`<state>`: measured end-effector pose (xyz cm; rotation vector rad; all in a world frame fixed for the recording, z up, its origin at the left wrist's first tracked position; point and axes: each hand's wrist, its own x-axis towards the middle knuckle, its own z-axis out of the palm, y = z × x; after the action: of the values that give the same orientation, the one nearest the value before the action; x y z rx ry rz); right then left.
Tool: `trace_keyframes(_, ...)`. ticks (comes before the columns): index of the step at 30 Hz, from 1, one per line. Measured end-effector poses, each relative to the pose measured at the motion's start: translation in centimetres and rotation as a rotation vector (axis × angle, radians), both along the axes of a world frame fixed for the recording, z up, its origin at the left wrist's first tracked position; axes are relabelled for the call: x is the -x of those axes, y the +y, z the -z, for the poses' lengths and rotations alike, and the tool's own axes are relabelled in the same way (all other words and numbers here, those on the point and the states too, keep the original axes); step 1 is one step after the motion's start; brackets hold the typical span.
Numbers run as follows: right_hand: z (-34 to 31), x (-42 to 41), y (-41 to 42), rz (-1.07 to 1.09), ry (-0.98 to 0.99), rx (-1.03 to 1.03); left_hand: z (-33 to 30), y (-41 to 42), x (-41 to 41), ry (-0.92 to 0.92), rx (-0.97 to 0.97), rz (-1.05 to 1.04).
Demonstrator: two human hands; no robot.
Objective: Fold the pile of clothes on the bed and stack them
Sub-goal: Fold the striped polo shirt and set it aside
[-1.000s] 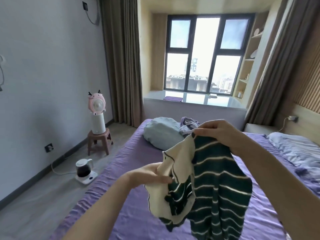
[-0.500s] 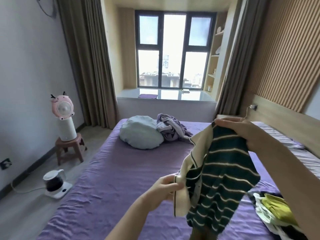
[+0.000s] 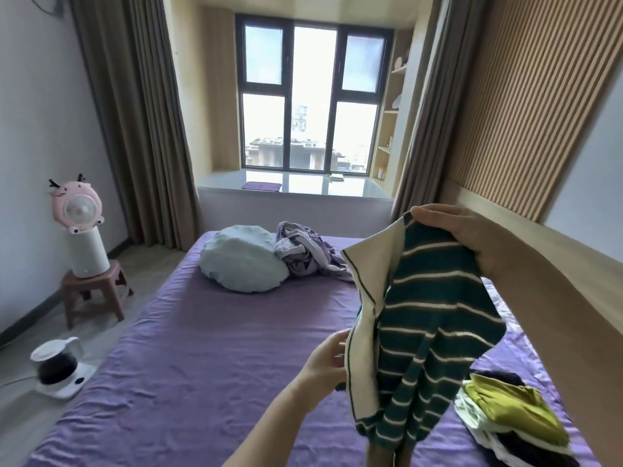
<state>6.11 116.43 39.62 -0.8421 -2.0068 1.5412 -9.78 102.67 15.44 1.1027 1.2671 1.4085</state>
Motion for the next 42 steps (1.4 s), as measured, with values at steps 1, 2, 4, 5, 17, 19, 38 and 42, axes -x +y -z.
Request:
trace_keyframes(1,0.3,-0.5,0.4,0.013,-0.004,0.015,0.2,-0.2,-0.3,0.006,0.009,-0.021)
trace_keyframes(2,0.8,-1.1,0.8,0.032,-0.006,0.035,0.5,-0.5,-0.3,0.031,0.014,-0.049)
trace_keyframes(4,2.0,-2.3,1.6,0.073,-0.003,0.078,1.1,-1.7,0.2,0.143,0.02,-0.119)
trace_keyframes(5,2.7,-2.9,1.9,0.095,0.008,0.107,1.3,-2.6,0.7,0.208,0.033,-0.152)
trace_keyframes(17,10.8,-7.5,-1.7,0.277,0.132,0.396,-2.4,-11.5,3.3,0.739,-0.072,-0.317)
trace_keyframes(19,11.7,-8.1,-3.4,0.296,0.146,0.401,-2.5,-12.8,2.9,0.829,-0.151,-0.351)
trace_keyframes(38,20.1,-12.1,-14.4,0.06,-0.245,0.228,1.0,-22.9,1.2,0.87,0.06,-0.613)
trace_keyframes(42,25.0,-9.6,-12.8,0.051,-0.417,0.182,5.5,-20.2,2.0,0.683,0.511,-0.472)
